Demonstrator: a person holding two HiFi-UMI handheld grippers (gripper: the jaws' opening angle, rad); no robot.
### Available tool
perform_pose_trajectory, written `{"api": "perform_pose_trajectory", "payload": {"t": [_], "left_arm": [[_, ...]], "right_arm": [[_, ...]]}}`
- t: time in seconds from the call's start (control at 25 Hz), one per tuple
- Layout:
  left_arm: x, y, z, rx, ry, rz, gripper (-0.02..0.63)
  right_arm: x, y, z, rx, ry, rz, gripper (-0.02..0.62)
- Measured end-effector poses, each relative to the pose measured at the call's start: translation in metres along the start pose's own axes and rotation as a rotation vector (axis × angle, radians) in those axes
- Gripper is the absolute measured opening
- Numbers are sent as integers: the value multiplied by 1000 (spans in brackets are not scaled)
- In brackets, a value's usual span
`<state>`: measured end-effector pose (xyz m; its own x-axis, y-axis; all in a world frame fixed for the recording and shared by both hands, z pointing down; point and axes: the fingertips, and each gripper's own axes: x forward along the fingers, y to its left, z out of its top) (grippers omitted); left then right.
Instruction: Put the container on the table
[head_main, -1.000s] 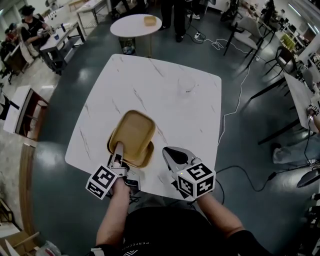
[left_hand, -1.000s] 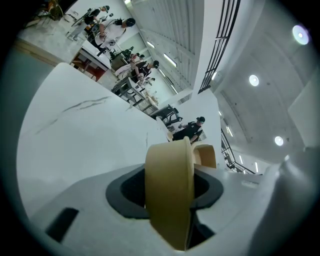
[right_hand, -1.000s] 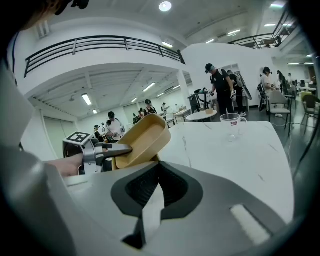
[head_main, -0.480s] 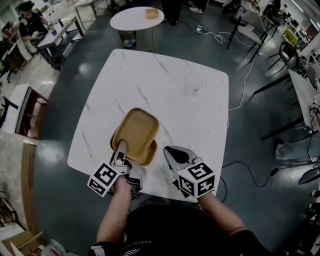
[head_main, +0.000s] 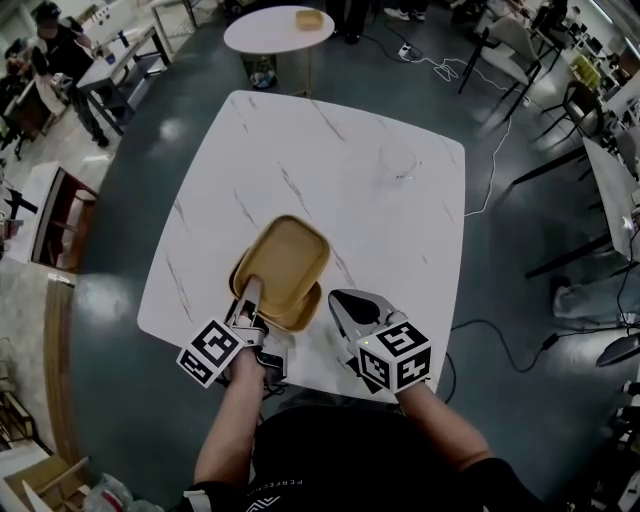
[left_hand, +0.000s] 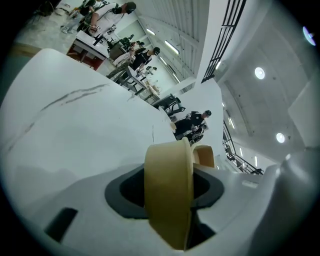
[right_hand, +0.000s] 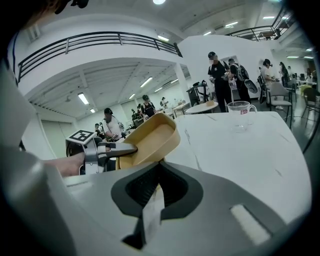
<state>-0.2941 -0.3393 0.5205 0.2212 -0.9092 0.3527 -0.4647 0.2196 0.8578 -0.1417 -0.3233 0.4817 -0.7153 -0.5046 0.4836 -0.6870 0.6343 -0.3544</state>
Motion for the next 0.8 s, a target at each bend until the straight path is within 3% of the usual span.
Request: {"api": "perform_pose_trajectory", "payload": {"t": [0.32, 0.64, 0.8], "left_arm": [[3, 10, -6, 6, 56, 53, 196], [-6, 24, -11, 61, 47, 171, 388], [-14, 29, -12, 111, 33, 217, 436]], "right_arm": [[0, 0, 3, 8, -18, 6, -3], [-3, 4, 0, 12, -20, 34, -2], [-2, 7, -1, 9, -18, 51, -2]]}}
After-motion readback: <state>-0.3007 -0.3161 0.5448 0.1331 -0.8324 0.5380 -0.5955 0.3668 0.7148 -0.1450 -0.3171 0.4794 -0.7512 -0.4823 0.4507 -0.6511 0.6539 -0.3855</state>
